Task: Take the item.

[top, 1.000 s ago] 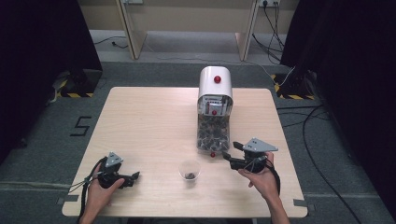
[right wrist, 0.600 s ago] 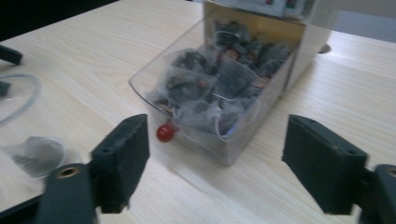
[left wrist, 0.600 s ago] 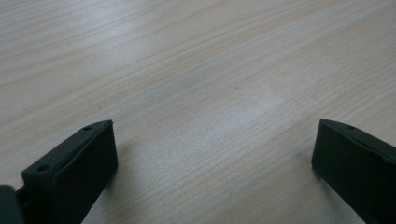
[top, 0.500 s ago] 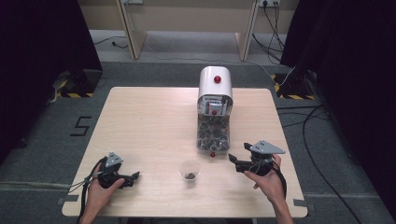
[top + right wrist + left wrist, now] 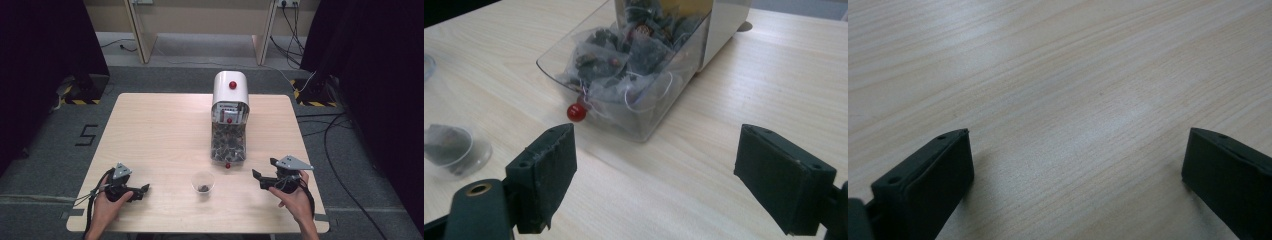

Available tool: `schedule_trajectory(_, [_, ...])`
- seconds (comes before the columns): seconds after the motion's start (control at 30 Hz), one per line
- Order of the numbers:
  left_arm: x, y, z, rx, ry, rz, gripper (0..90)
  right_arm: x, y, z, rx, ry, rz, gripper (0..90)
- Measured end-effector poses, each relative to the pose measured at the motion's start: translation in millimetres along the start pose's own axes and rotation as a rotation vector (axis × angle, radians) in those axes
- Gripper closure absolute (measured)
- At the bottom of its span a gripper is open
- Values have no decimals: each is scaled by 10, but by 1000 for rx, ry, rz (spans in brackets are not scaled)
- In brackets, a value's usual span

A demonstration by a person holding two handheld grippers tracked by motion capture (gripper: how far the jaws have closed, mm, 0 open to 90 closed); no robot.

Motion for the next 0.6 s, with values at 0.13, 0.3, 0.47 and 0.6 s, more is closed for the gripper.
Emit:
schedule_trajectory(0.13, [0, 0, 0, 0, 0, 0, 0, 14, -61, -11, -5, -2, 11, 179])
schedule_trajectory(0.3, [0, 0, 0, 0, 0, 0, 0, 36, -128, -25, -15, -8, 23, 179])
schedule_trajectory(0.47, [0, 0, 0, 0, 0, 0, 0, 57, -200, -18, -13, -7, 37, 177])
schedule_trajectory(0.6, [0, 0, 0, 0, 0, 0, 0, 74, -236, -5, -3, 1, 48, 180])
Point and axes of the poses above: each handheld gripper's, and its own axes: x roughly backward along the jaws, y roughly out of its top, z roughly to its left, the point moved 9 cm from there along -x, roughly forward along the jaws, and after that the axes turned 4 degrees about x, right-handed, at the moved point
